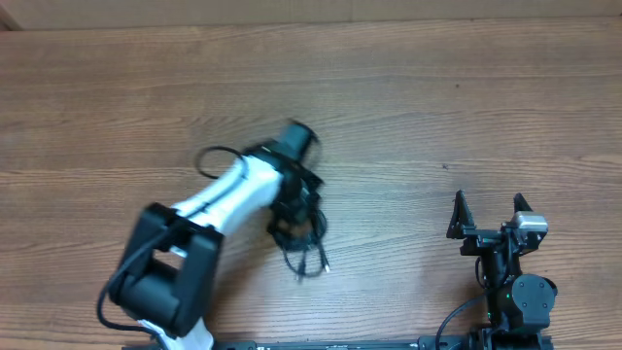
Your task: Untangle cables
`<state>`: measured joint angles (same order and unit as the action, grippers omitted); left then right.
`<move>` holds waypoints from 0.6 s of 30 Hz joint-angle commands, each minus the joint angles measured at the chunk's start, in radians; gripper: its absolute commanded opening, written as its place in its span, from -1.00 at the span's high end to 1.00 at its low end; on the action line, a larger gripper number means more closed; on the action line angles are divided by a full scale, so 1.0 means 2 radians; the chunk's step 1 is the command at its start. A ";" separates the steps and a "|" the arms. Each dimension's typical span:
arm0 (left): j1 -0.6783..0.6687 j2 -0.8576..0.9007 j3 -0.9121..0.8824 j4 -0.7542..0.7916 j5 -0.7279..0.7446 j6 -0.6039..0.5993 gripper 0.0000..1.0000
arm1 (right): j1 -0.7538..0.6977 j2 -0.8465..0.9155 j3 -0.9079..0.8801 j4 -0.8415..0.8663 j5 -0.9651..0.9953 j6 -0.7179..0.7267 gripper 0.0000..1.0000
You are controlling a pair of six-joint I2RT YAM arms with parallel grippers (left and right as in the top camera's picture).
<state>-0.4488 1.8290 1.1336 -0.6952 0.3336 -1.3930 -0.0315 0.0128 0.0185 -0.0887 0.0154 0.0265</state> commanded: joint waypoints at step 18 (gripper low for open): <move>0.122 -0.031 0.013 0.231 0.254 0.014 -1.00 | -0.001 -0.004 -0.005 0.003 0.004 0.001 -1.00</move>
<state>-0.2092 1.7931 1.1473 -0.2646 0.7284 -1.4403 -0.0311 0.0128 0.0185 -0.0887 0.0154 0.0257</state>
